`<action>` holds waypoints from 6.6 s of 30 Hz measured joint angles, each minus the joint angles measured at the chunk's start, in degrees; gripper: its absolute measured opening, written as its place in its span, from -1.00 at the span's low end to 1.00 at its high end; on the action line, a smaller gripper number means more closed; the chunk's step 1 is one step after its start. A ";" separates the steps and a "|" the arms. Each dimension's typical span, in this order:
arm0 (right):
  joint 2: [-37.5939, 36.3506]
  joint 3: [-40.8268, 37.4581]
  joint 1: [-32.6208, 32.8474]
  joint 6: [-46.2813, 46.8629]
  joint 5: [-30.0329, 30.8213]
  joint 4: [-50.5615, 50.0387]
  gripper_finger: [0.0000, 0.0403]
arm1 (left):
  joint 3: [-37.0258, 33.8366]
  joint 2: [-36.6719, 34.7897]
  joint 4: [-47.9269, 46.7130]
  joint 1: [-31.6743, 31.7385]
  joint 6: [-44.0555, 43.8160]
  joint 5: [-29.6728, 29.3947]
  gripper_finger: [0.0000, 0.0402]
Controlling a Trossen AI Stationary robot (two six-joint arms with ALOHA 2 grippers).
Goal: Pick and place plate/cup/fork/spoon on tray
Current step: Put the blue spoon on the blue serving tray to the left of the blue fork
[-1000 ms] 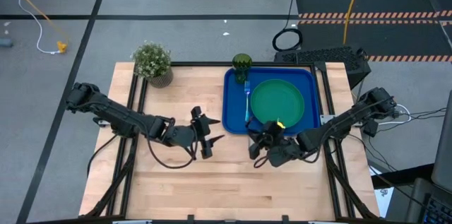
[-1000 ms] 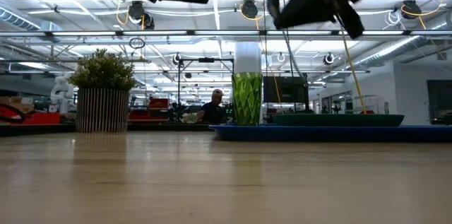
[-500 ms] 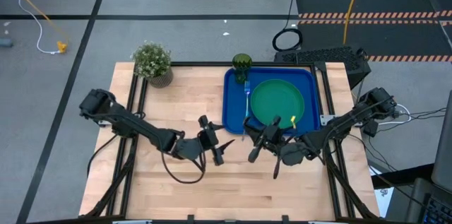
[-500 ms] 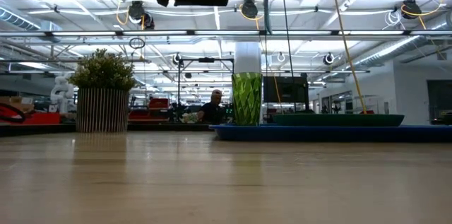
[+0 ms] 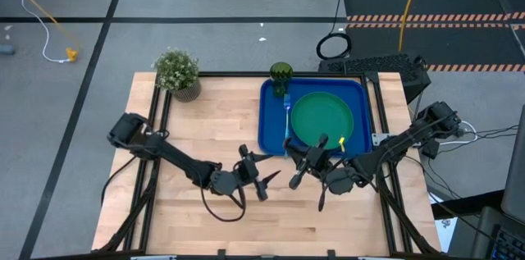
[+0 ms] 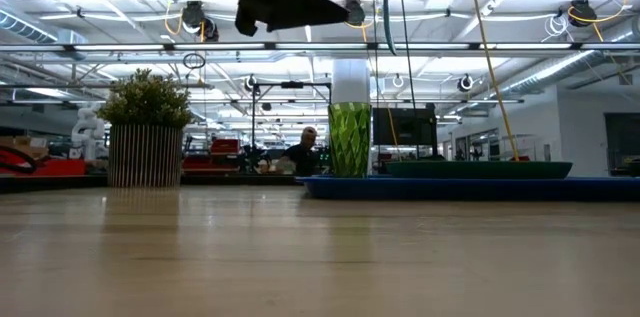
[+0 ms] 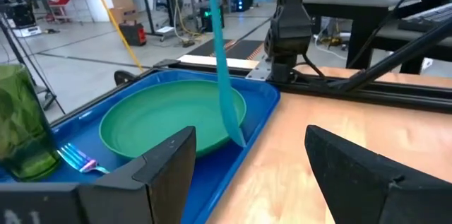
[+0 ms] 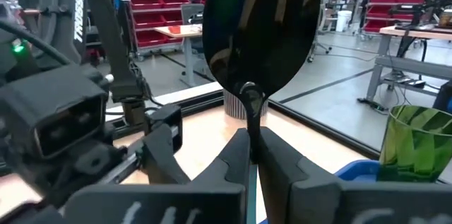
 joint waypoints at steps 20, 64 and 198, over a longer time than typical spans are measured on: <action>0.00 0.03 0.33 -2.40 -2.39 4.01 -0.98 | 2.47 0.33 0.49 -1.27 1.52 -1.11 0.34; 0.02 0.04 0.14 -2.48 -5.81 8.07 -0.98 | 2.43 3.19 -0.50 2.80 -4.15 2.04 -0.65; 1.23 -2.56 -0.86 -21.34 9.29 -1.60 -1.00 | 13.86 -6.14 -5.59 7.16 3.26 4.83 -0.14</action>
